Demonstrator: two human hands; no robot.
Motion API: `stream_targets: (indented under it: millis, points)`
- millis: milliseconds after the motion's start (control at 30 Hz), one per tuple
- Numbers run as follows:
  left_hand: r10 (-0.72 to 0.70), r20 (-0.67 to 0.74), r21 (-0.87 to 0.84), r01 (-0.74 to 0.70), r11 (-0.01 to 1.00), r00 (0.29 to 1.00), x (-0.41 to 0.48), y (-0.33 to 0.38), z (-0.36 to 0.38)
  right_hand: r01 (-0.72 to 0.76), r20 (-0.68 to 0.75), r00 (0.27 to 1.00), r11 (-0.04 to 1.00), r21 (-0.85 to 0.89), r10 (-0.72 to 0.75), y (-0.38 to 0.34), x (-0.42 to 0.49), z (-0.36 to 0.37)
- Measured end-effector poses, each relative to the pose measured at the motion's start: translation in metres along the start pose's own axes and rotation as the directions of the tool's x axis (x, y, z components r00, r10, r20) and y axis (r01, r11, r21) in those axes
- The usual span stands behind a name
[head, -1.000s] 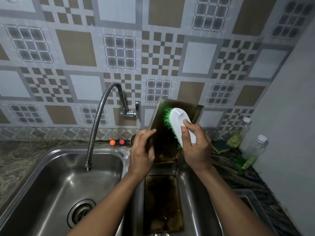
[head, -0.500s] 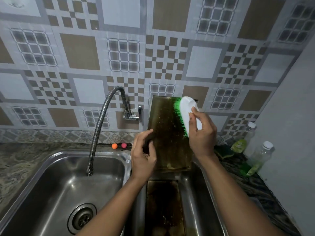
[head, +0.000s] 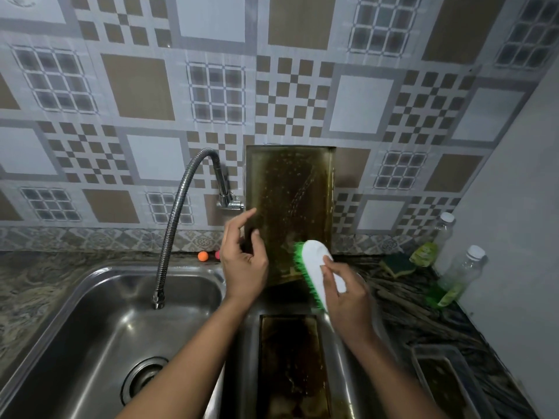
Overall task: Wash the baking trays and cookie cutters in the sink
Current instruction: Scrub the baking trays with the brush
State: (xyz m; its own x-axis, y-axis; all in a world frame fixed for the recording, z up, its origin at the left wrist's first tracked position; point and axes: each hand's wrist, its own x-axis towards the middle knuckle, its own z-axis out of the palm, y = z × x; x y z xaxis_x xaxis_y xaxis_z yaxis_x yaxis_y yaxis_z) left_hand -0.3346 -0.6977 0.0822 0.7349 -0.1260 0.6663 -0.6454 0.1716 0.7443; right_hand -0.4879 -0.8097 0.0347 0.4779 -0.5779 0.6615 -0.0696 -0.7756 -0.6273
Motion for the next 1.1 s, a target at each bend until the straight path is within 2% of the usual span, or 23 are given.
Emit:
stream_targets:
  millis: [67,167,233,300,400,500,567,667,833,967,1100]
  points:
    - [0.011,0.008,-0.014,-0.011,1.0,1.0,0.003,0.002,-0.001,-0.112,-0.031,0.993,0.994,-0.005,0.111,0.01,-0.003,-0.006]
    - [0.135,0.066,0.003,-0.135,0.991,0.989,0.002,0.008,0.002,0.016,0.037,0.999,0.997,-0.073,-0.013,0.003,-0.009,-0.01]
    - [0.143,0.089,0.038,-0.146,0.988,0.986,-0.004,0.006,0.004,0.034,0.085,0.996,0.995,-0.091,-0.026,0.005,-0.016,-0.014]
    - [0.069,0.083,0.073,-0.075,0.995,0.994,-0.012,-0.002,0.002,-0.072,0.057,0.995,0.995,-0.074,0.076,0.011,-0.024,-0.022]
    - [-0.06,0.063,0.114,0.053,0.992,0.996,-0.023,-0.015,-0.004,-0.159,-0.082,0.984,0.987,0.002,0.158,0.014,-0.03,-0.035]
    - [-0.164,0.089,0.107,0.154,0.982,0.983,-0.031,-0.021,-0.01,-0.297,-0.144,0.941,0.951,0.086,0.307,0.005,-0.02,-0.045]
    - [-0.26,0.098,0.077,0.253,0.964,0.961,-0.037,-0.023,-0.013,-0.394,-0.093,0.909,0.911,0.121,0.406,0.005,-0.01,-0.047]
    - [-0.418,0.117,0.01,0.42,0.908,0.901,-0.045,-0.025,-0.016,-0.49,0.075,0.872,0.854,0.174,0.485,0.006,-0.002,-0.045]
    - [-0.563,0.175,-0.003,0.572,0.82,0.808,-0.058,-0.035,-0.02,-0.538,0.283,0.838,0.794,0.284,0.467,-0.005,-0.009,-0.034]
    - [-0.615,0.241,0.009,0.632,0.775,0.751,-0.066,-0.029,-0.018,-0.547,0.318,0.832,0.763,0.343,0.454,-0.016,-0.012,-0.029]
    - [-0.63,0.332,0.098,0.639,0.763,0.702,-0.066,-0.033,-0.016,-0.528,0.267,0.848,0.777,0.343,0.458,-0.023,-0.014,-0.027]
